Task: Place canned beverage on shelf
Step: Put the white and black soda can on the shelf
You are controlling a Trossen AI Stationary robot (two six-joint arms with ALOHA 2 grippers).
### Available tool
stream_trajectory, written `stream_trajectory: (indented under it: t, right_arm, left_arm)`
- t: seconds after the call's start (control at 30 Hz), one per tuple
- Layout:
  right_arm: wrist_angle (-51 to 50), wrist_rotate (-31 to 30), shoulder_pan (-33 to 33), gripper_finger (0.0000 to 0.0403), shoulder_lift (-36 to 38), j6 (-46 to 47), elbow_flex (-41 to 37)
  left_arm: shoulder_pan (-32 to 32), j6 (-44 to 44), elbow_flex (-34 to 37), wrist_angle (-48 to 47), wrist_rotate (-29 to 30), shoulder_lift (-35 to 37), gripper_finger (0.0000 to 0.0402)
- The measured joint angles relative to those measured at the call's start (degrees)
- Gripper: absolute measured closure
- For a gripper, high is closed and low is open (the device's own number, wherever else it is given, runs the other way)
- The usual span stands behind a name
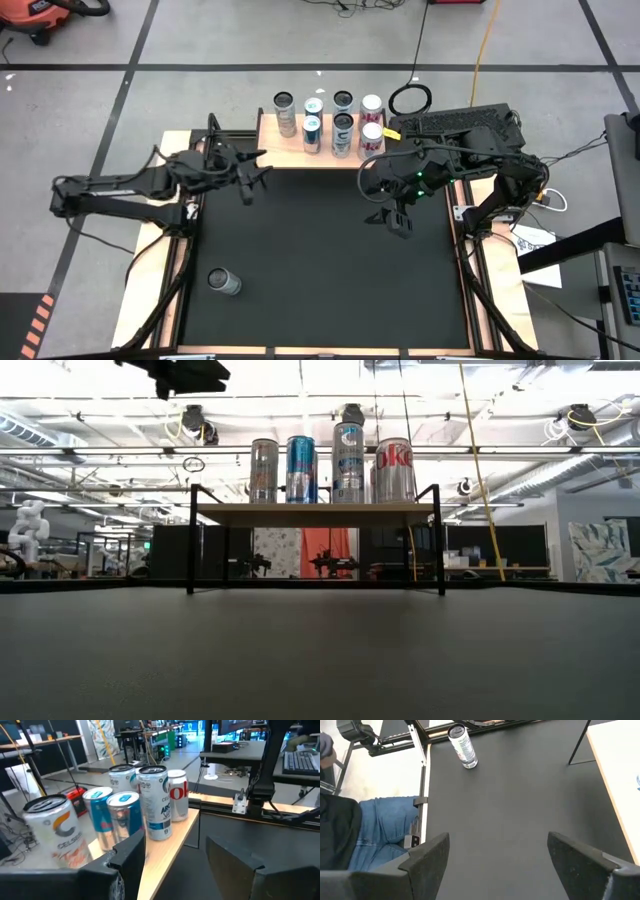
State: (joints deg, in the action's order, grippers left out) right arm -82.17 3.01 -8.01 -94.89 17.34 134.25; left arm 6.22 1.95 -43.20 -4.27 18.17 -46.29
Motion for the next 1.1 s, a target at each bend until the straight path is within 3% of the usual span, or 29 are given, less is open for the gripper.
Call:
stream_trajectory:
  t: [0.17,0.43,0.57,0.77,1.1]
  right_arm:
    - [0.0,0.0,0.0,0.0085,0.0,0.0,0.0]
    - [0.0,-0.2,0.0,0.0085,0.0,0.0,0.0]
    - [0.0,0.0,0.0,0.0085,0.0,0.0,0.0]
    - [-1.4,0.0,0.0,0.0085,0.0,0.0,0.0]
    - [-1.5,0.0,0.0,0.0085,0.0,0.0,0.0]
  left_arm:
    - [0.0,-0.1,0.0,-5.1,-1.3,4.1,0.0189]
    - [0.0,-2.1,0.0,-7.7,-10.9,4.9,0.0189]
    - [0.0,-7.2,0.0,-10.8,-10.9,4.9,0.0189]
    - [0.0,-7.4,0.0,-17.3,-11.3,4.9,0.0189]
    - [0.0,-7.4,0.0,-17.3,-14.1,4.7,0.0189]
